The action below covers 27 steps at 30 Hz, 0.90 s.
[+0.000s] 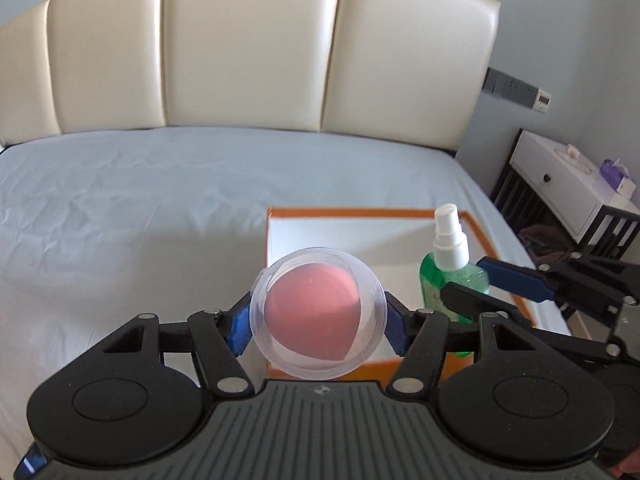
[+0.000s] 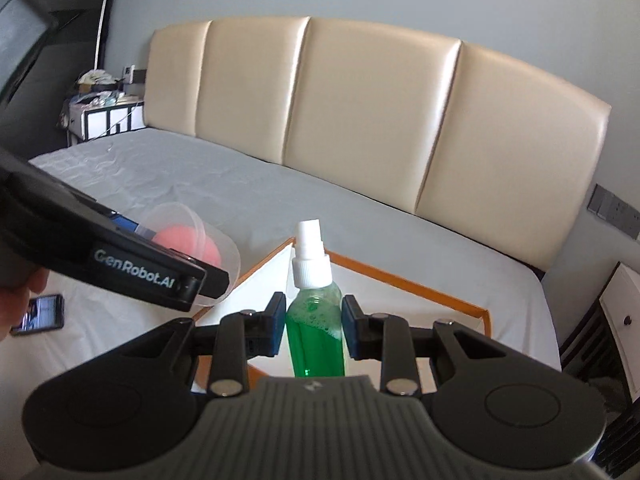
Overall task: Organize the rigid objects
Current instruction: 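Lower into the box, open the left gripper on the cup while the right releases the bottle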
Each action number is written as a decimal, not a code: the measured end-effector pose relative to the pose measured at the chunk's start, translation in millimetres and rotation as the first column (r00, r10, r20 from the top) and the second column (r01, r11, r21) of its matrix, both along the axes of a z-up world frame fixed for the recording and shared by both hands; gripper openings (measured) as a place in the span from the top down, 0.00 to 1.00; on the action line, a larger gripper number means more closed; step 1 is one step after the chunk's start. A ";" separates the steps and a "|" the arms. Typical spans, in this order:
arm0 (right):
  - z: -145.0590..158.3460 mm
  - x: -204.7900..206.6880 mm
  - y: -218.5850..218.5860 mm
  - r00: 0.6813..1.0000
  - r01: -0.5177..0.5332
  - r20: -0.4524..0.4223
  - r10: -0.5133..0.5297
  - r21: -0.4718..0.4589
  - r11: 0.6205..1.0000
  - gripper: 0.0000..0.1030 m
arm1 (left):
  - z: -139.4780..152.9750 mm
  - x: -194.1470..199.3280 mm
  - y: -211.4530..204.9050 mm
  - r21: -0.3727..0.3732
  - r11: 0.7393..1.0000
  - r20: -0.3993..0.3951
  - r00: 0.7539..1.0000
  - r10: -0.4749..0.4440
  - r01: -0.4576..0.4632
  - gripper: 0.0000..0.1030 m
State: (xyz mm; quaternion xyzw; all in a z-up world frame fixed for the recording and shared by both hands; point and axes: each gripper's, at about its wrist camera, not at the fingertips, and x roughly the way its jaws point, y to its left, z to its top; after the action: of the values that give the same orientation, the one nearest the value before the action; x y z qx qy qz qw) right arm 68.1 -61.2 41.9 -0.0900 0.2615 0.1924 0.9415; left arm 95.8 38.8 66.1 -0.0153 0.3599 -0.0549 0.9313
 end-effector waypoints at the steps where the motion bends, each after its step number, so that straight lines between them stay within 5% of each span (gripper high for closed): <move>1: 1.9 8.5 -4.1 1.000 0.025 -0.019 -0.024 0.018 1.000 0.72 | -0.7 7.0 -2.9 -0.002 1.000 -0.001 1.000 -0.013 0.013 0.29; 8: -20.8 66.1 -24.6 0.971 0.159 -0.194 -0.137 0.108 0.981 0.72 | -32.2 57.8 -25.0 0.031 0.995 -0.108 0.990 -0.092 0.096 0.29; 14: -58.3 87.4 -41.2 0.925 0.211 -0.350 -0.151 0.141 0.967 0.72 | -73.7 67.5 -46.6 0.148 0.971 -0.223 0.963 -0.153 0.189 0.29; 27: -87.5 97.1 -38.9 0.898 0.199 -0.424 -0.116 0.157 0.967 0.72 | -106.4 71.1 -44.4 0.178 0.952 -0.334 0.925 -0.180 0.249 0.29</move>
State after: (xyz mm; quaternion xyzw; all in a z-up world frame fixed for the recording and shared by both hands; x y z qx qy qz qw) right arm 165.2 -100.2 -45.6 0.0674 0.4400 0.1548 0.8820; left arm 166.9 -5.6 -40.4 0.1178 0.5064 -0.1143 0.8465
